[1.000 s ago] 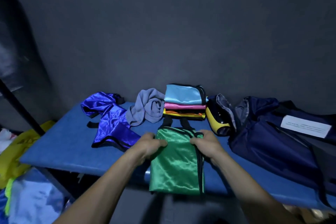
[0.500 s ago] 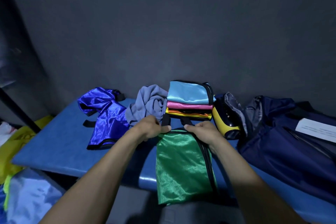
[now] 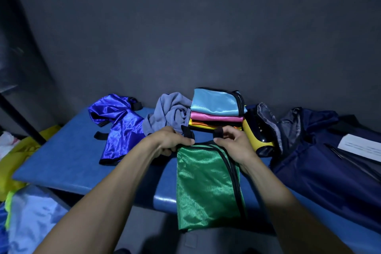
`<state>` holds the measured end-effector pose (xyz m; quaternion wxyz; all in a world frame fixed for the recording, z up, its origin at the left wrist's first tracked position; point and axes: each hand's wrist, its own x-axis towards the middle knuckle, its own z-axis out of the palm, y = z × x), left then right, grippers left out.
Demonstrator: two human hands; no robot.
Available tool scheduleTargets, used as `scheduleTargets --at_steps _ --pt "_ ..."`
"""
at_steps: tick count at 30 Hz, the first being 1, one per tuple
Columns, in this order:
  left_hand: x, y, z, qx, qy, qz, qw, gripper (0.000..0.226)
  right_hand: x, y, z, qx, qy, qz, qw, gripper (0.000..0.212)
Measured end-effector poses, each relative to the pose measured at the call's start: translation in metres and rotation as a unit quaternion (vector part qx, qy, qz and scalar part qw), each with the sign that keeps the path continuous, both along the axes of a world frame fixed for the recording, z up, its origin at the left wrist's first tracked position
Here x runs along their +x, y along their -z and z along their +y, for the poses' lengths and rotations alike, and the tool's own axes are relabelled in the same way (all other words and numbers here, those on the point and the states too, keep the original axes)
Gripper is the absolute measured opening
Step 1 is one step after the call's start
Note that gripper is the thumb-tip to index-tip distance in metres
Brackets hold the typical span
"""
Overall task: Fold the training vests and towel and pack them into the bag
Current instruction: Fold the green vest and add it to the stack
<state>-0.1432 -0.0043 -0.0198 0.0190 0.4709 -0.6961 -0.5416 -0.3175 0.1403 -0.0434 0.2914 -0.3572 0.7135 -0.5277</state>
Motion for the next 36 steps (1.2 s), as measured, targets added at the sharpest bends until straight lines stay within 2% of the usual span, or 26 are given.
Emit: scheduleTargets --at_steps 4,7,12,16,21,23,26,28,31,34,36 --pt "0.002 -0.001 0.000 -0.015 0.013 -0.029 0.999 0.040 -0.005 0.004 0.006 -0.023 -0.020 0.004 1.000 0.016" --pt "-0.001 -0.001 0.003 -0.040 0.019 -0.044 0.998 0.042 -0.004 0.002 0.006 -0.028 -0.036 0.062 0.997 0.018" --pt "-0.002 0.005 0.005 -0.054 -0.001 -0.002 0.999 0.040 -0.007 -0.006 0.013 0.005 -0.100 0.211 0.972 0.016" --pt "-0.002 0.007 0.007 -0.056 -0.001 0.044 0.997 0.022 -0.005 -0.010 0.023 0.049 -0.151 0.299 0.941 0.018" --pt "-0.002 0.010 0.007 -0.061 0.006 0.113 0.992 0.030 0.001 -0.012 0.037 0.089 -0.198 0.371 0.903 0.018" --pt "0.000 0.011 0.008 -0.094 0.018 0.124 0.988 0.027 0.001 -0.012 0.040 0.104 -0.208 0.383 0.894 0.018" --pt "0.006 0.006 0.013 -0.190 0.050 0.129 0.972 0.030 0.002 -0.013 0.044 0.119 -0.212 0.389 0.889 0.021" --pt "0.014 0.002 0.018 -0.244 0.090 0.126 0.957 0.021 0.001 -0.014 0.045 0.133 -0.217 0.382 0.888 0.020" --pt "0.028 0.000 0.027 -0.315 0.167 0.090 0.930 0.016 0.004 -0.014 0.046 0.137 -0.206 0.344 0.906 0.014" --pt "0.037 0.000 0.034 -0.370 0.233 0.046 0.898 0.026 0.006 -0.009 0.042 0.127 -0.160 0.325 0.923 0.027" --pt "0.040 -0.001 0.038 -0.363 0.241 0.038 0.899 0.021 0.008 -0.001 0.036 0.110 -0.117 0.336 0.928 0.035"
